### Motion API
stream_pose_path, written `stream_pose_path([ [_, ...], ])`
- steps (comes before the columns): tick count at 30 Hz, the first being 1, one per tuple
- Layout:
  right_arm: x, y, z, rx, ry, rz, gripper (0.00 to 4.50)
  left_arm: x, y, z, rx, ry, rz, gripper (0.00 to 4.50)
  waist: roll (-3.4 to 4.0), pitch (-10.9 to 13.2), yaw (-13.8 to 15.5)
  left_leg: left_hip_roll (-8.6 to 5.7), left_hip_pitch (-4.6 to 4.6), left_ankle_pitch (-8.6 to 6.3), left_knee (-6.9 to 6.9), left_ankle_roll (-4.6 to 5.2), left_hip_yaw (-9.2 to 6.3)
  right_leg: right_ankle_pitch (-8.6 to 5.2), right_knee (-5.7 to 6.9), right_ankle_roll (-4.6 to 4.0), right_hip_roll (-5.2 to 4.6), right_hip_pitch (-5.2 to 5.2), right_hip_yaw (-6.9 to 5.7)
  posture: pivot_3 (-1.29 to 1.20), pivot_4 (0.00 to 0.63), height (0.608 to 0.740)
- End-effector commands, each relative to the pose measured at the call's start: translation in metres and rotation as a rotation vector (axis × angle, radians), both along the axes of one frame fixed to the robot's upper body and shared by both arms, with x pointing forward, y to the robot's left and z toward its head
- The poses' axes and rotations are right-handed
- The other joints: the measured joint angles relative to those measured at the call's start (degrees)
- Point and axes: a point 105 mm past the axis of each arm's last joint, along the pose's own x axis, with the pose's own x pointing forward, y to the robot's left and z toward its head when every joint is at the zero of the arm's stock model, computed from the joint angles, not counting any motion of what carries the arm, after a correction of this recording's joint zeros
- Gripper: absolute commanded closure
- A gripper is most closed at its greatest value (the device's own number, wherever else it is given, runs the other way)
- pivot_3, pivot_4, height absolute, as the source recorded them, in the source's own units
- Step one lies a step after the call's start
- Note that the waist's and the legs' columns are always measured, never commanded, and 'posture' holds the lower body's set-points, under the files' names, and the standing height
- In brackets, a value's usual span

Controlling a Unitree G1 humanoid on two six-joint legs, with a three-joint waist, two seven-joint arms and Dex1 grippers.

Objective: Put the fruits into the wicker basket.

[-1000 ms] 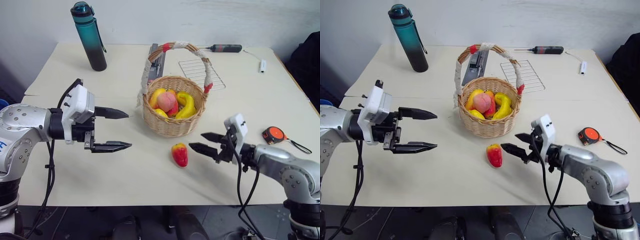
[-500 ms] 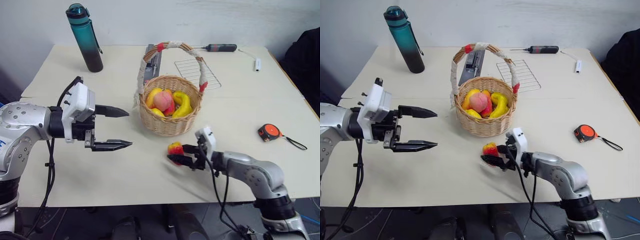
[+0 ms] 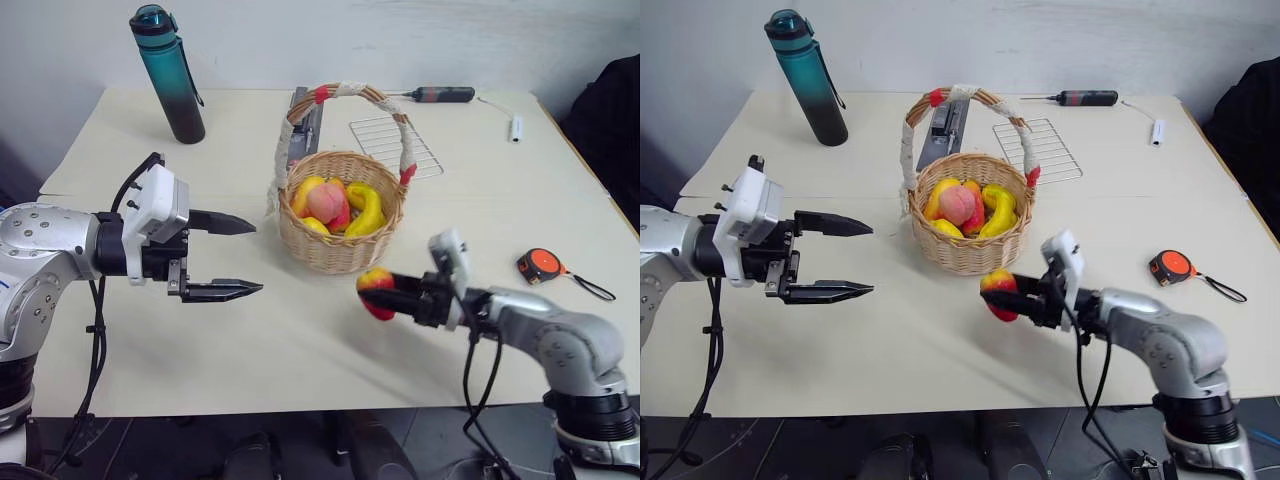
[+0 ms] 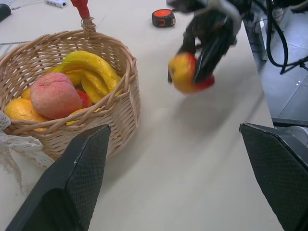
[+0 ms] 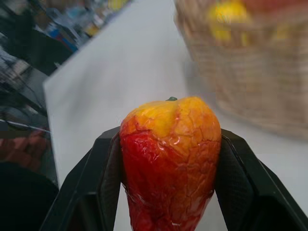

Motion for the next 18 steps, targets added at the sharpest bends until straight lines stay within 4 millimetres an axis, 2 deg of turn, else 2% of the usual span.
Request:
stream_pose_path([
  [1, 0.013, 0.007, 0.049, 0.013, -0.189, -0.029, 2.31, 0.003, -0.003, 0.013, -0.026, -0.068, -0.002, 0.0, 0.02, 0.02, -0.28, 0.0, 0.0, 0.01, 0.0, 0.01, 0.0, 0.0, 0.0, 0.0, 0.0, 0.0, 0.01, 0.0, 0.15, 0.74],
  [4, 0.063, 0.013, 0.055, -0.126, -0.279, -0.256, 2.31, 0.007, -0.005, 0.015, -0.04, -0.078, 0.006, 0.0, -0.01, 0.0, -0.59, -0.03, 0.0, 0.05, 0.01, 0.12, 0.04, 0.08, -0.05, -0.05, 0.0, -0.01, 0.06, 0.0, 0.15, 0.74],
  [5, 0.073, 0.016, 0.057, -0.14, -0.294, -0.293, 2.31, 0.008, -0.005, 0.015, -0.042, -0.078, 0.006, 0.0, -0.03, -0.02, -0.54, -0.03, 0.06, 0.06, 0.0, 0.15, 0.02, 0.1, -0.04, -0.09, 0.0, 0.03, 0.06, 0.0, 0.15, 0.74],
  [9, 0.088, 0.038, 0.074, -0.033, -0.283, -0.287, 2.31, 0.008, -0.008, 0.015, -0.053, -0.076, 0.004, 0.0, 0.0, 0.0, -0.35, -0.03, -0.05, 0.21, -0.1, -0.06, -0.03, 0.1, -0.02, -0.16, 0.0, -0.09, 0.03, 0.0, 0.15, 0.74],
  [12, 0.092, 0.048, 0.07, -0.046, -0.289, -0.292, 2.31, 0.008, -0.009, 0.014, -0.057, -0.078, 0.005, 0.0, 0.02, 0.01, -0.33, -0.01, -0.09, 0.18, -0.1, -0.06, -0.01, 0.1, 0.08, -0.13, 0.0, -0.17, 0.02, 0.0, 0.15, 0.74],
  [15, 0.091, 0.05, 0.056, -0.11, -0.285, -0.29, 1.29, 0.008, -0.007, 0.015, -0.062, -0.081, 0.016, 0.0, 0.02, 0.01, -0.19, 0.08, -0.16, 0.03, -0.13, -0.11, -0.03, 0.03, -0.05, -0.11, 0.0, -0.2, -0.09, 0.0, 0.15, 0.74],
  [18, 0.084, 0.045, 0.054, -0.126, -0.303, -0.28, 0.22, 0.007, -0.007, 0.015, -0.061, -0.079, 0.019, 0.0, 0.02, 0.01, -0.12, 0.1, -0.22, -0.03, -0.13, -0.1, -0.02, 0.01, -0.17, -0.1, -0.01, -0.2, -0.13, 0.0, 0.15, 0.74],
])
